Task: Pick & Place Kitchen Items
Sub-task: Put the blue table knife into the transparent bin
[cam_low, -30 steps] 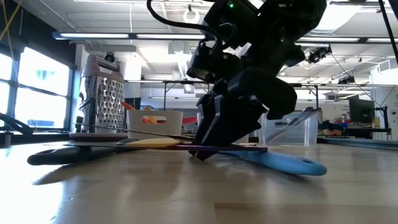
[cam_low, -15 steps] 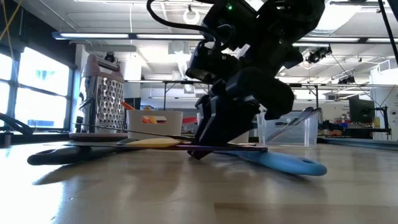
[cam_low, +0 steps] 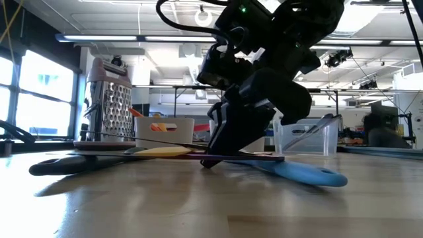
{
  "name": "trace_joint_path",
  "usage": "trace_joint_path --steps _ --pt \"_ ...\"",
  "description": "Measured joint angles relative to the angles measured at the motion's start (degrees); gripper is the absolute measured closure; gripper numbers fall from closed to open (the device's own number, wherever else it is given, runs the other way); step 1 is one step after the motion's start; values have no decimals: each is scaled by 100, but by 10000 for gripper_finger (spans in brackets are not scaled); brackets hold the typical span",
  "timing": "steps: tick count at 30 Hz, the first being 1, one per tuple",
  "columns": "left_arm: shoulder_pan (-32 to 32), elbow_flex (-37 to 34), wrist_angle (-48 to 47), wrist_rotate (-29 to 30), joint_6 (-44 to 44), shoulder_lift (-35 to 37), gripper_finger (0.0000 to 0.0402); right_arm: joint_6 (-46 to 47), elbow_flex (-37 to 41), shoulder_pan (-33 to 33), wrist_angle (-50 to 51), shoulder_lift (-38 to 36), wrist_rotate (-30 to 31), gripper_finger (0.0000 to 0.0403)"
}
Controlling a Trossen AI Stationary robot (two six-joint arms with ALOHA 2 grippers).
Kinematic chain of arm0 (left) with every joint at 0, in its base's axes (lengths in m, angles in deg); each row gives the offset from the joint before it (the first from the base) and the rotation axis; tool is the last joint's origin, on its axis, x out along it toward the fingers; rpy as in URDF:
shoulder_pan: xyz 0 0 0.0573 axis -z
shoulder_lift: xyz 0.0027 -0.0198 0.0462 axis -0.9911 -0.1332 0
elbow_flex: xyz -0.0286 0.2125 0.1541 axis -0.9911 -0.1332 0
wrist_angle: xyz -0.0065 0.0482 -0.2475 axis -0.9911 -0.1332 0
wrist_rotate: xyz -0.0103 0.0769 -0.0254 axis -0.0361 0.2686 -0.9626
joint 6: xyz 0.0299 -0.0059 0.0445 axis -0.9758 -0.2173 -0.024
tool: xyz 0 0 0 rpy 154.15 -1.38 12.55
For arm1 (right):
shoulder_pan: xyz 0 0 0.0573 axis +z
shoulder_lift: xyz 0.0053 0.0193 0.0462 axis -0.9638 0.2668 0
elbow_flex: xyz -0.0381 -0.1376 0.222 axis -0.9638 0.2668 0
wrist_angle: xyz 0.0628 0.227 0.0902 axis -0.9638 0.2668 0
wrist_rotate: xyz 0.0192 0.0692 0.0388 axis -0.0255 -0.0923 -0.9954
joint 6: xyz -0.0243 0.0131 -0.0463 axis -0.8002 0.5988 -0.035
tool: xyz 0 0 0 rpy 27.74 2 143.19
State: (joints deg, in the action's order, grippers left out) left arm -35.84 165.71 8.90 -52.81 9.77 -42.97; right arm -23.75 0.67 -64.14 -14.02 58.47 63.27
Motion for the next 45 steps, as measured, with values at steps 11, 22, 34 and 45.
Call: trace_joint_path --steps 11,22,34,45 --pt "0 0 1 2 0 -2 218 294 9 11 -77 0 66 371" --pt "0 0 -20 -5 0 -2 218 452 15 37 -26 -516 179 371" --pt "0 0 -35 -11 0 -2 218 833 -327 506 633 -1515 679 371" --pt "1 0 -166 139 -8 -2 218 2585 -996 832 2955 -3086 1791 371"
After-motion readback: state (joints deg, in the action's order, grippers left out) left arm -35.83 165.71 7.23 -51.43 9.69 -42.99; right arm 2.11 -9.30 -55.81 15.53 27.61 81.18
